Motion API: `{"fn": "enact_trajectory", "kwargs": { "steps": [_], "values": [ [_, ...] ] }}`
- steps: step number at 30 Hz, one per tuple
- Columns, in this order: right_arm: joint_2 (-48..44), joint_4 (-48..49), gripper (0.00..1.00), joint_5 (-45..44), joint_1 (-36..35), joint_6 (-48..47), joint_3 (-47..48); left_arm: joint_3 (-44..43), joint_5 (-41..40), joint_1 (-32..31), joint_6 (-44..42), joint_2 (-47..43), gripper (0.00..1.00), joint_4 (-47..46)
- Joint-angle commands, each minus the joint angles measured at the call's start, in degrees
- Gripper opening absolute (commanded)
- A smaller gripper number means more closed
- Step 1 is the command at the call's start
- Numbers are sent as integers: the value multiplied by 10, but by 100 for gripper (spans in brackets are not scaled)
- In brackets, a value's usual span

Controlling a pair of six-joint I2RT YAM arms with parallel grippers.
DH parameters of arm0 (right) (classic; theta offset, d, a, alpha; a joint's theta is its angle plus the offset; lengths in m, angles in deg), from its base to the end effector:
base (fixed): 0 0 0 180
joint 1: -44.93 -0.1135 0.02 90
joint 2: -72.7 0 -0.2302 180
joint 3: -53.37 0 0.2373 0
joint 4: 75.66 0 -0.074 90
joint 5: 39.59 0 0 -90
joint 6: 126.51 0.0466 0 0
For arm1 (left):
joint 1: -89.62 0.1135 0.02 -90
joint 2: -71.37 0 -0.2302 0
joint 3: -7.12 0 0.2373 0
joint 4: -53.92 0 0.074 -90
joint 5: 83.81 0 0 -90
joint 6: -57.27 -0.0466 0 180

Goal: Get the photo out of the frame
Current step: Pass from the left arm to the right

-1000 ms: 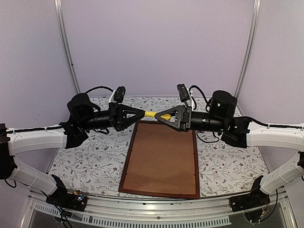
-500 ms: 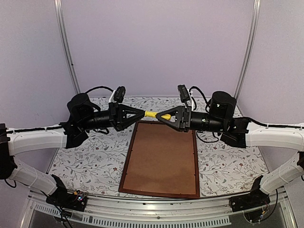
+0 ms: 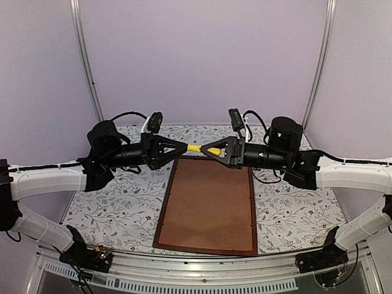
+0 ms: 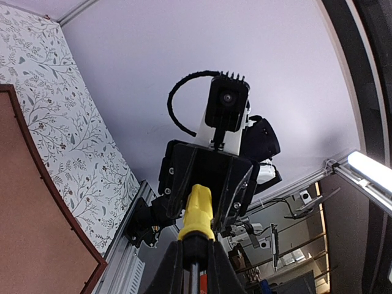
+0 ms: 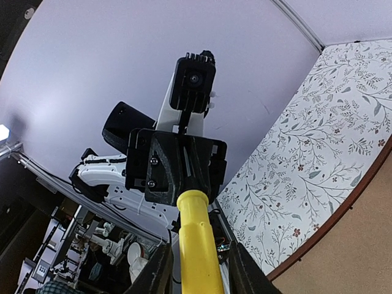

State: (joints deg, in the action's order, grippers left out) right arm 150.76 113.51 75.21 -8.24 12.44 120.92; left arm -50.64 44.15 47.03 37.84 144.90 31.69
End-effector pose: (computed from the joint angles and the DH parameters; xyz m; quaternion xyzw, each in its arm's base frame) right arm 0.1774 0.2694 0.2927 -0.1757 0.6926 0.6274 0.3095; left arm 0.1964 -0.2195 0.2822 0.0831 0.6699 -0.7080 0.2076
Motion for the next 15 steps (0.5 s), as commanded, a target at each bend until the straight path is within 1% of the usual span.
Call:
{"fn": "enact_trajectory", "kwargs": {
  "steps": [1, 8, 15],
  "values": [
    [4, -5, 33, -11, 3, -20, 22, -9, 2, -10, -4, 5, 0, 0],
    [12, -6, 28, 3, 3, -23, 27, -9, -5, -11, -4, 5, 0, 4],
    [23, -10, 28, 23, 3, -26, 33, -10, -14, -11, -3, 4, 0, 3]
  ]
}}
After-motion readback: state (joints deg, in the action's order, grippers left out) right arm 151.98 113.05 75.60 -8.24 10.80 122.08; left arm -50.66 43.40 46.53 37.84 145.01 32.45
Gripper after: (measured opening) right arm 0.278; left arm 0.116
